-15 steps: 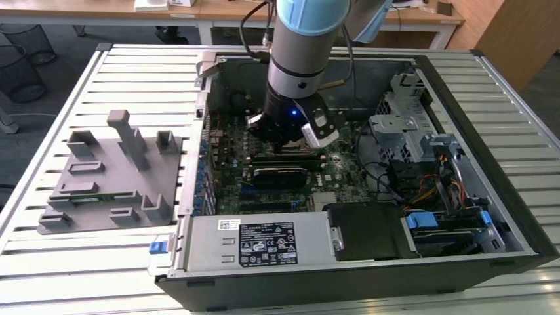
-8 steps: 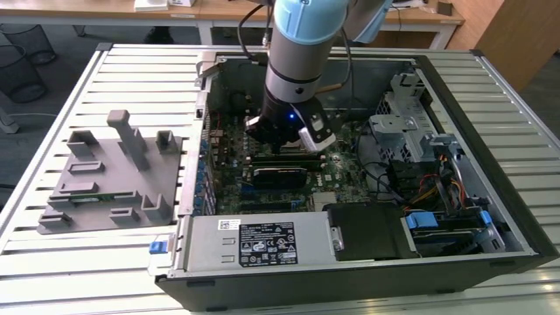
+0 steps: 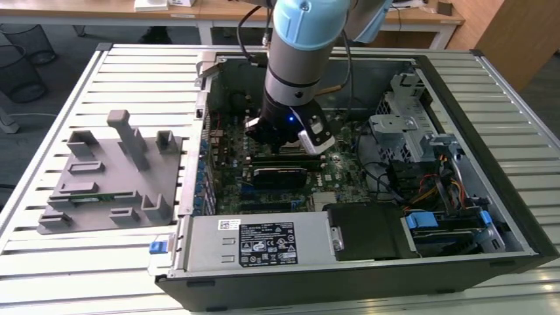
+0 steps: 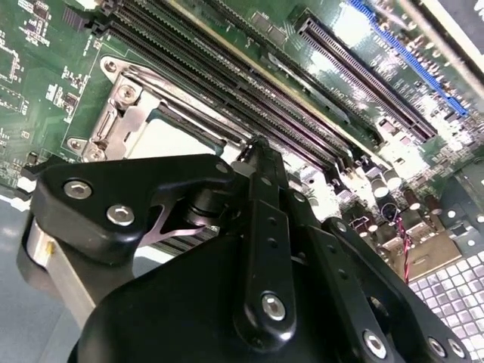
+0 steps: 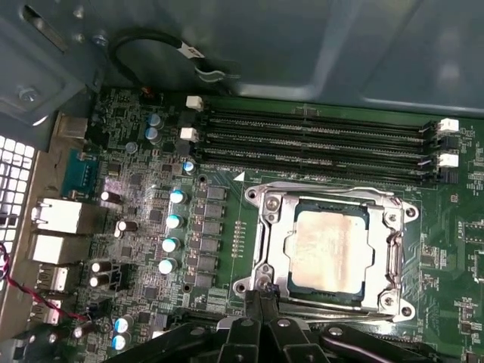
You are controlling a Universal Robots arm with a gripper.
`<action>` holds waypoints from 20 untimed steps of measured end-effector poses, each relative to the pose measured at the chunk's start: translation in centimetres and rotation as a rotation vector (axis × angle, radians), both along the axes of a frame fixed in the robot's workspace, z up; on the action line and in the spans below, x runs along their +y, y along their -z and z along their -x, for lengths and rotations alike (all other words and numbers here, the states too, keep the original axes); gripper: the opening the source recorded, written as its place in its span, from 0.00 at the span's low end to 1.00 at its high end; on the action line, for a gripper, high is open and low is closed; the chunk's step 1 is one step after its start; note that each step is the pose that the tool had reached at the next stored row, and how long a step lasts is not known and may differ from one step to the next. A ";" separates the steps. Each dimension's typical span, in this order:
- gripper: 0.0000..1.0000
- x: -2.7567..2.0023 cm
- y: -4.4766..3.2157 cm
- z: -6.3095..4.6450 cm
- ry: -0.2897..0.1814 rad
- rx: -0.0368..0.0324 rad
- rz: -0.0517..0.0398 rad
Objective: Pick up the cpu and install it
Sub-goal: 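Install the second cpu locking lever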
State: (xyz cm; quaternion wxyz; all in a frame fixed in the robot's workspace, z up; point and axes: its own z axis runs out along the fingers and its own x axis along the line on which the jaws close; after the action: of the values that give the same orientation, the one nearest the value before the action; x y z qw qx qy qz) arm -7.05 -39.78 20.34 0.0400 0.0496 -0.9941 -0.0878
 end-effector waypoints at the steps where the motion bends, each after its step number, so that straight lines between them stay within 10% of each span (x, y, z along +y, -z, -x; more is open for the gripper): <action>1: 0.11 -0.07 0.01 0.0 0.000 0.0000 -0.0001; 10: 0.11 -1.13 0.06 0.0 0.000 -0.0001 -0.0091; 20: 0.11 -1.29 0.51 0.6 0.000 0.0000 -0.0462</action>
State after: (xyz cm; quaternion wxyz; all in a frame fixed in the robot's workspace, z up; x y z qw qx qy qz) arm -7.61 -41.07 19.83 0.0388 0.0506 -0.9918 -0.1107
